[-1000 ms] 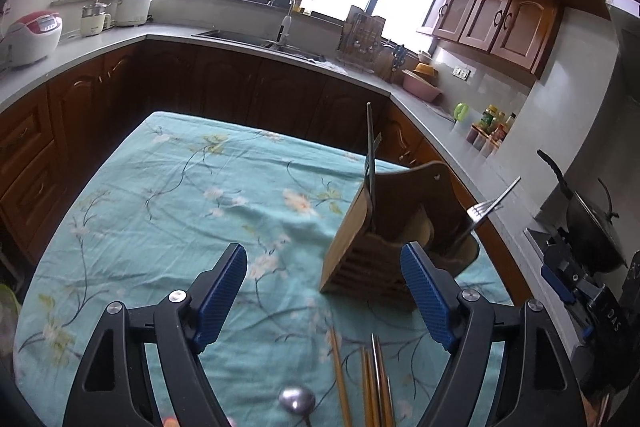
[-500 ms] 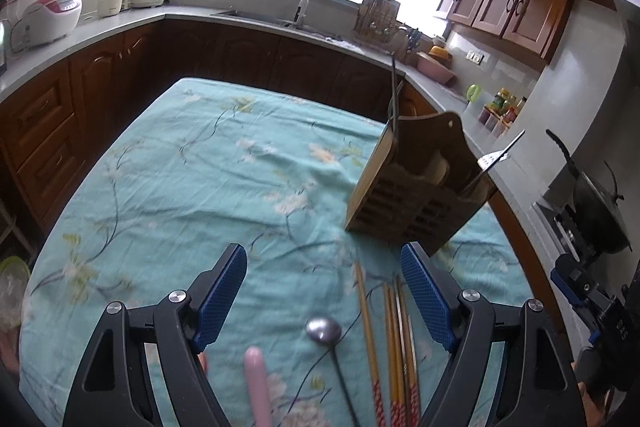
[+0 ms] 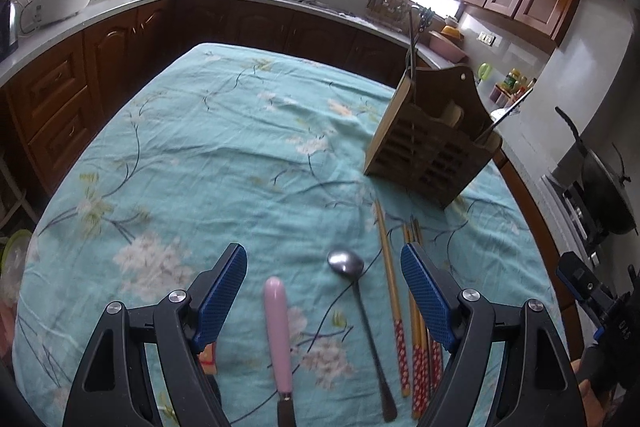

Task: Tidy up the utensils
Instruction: 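Withdraw both open tools back over the remaining utensils, then close the left tool on the silver spoon while the right tool grasps wooden chopsticks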

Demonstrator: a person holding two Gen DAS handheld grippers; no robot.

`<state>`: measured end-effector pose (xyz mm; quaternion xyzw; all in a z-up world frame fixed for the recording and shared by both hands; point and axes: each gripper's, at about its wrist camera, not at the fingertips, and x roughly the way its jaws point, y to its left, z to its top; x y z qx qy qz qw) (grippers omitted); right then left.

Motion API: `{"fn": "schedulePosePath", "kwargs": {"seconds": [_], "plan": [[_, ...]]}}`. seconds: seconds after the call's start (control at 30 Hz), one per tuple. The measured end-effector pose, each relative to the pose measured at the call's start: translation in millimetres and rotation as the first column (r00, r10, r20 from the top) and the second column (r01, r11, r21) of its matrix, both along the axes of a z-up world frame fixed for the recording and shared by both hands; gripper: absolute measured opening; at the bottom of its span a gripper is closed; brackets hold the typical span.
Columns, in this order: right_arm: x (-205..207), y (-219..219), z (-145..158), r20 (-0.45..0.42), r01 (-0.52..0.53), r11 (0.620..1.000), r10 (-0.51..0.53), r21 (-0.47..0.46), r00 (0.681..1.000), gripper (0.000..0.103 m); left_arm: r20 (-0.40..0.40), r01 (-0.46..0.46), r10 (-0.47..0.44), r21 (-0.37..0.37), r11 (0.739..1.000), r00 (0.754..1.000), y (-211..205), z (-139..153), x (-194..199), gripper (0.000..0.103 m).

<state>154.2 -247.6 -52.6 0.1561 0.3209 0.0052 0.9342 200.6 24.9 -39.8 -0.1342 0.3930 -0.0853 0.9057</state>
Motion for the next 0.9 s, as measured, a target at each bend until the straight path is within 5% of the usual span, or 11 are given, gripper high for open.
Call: {"fn": "schedulePosePath", "kwargs": {"seconds": [0.9], "plan": [[21,13,-39,-0.133,-0.058,0.998,0.057,-0.003,0.990,0.088,-0.163,0.102,-0.087,0.084,0.991,0.983,-38,-41,42,0.075]]}}
